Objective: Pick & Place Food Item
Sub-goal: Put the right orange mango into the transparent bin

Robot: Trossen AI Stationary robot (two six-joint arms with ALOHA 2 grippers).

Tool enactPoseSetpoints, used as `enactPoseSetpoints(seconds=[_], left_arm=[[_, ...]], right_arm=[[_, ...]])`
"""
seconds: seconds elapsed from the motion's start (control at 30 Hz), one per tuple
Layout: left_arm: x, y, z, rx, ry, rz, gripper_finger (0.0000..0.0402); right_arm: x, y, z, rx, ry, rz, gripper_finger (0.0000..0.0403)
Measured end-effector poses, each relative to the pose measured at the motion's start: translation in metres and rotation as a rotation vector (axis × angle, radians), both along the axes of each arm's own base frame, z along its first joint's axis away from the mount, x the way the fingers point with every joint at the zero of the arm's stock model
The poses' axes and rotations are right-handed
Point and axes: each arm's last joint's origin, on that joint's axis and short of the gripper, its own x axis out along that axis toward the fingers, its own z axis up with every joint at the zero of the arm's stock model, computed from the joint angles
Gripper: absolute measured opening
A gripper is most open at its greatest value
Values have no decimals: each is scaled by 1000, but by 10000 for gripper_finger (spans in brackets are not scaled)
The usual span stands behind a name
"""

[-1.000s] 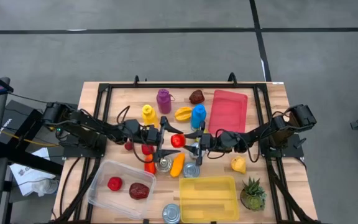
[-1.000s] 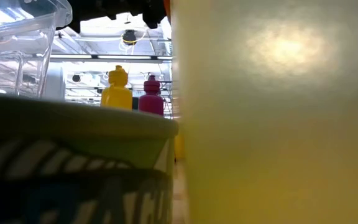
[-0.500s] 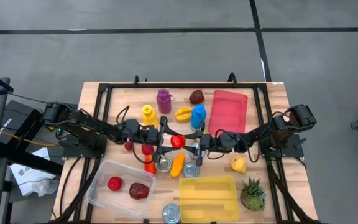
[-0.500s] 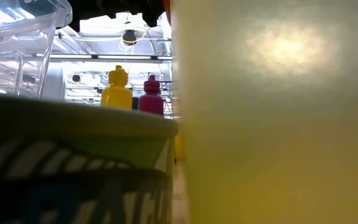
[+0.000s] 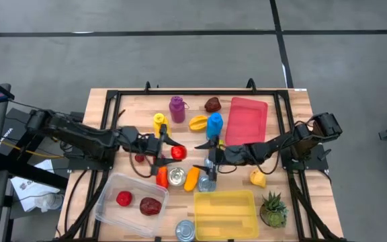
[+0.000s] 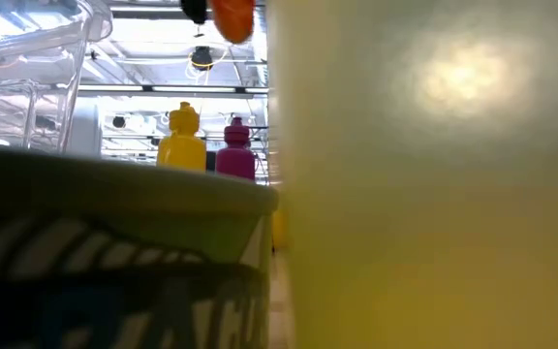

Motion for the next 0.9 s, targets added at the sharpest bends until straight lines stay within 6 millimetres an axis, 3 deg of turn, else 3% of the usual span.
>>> enactPoseSetpoints(seconds=[0.4,0.73,0.9], left_arm=[[-54,-19,8,-40,181,39,216],[-71,-41,-9,-61,372,-40,216],[-78,-51,5,-58,428,-88,216]], right_arm=[[10,6,24,12,395,61,311],[5,0,25,39,542,50,310],[3,0,24,48,566,43,310]])
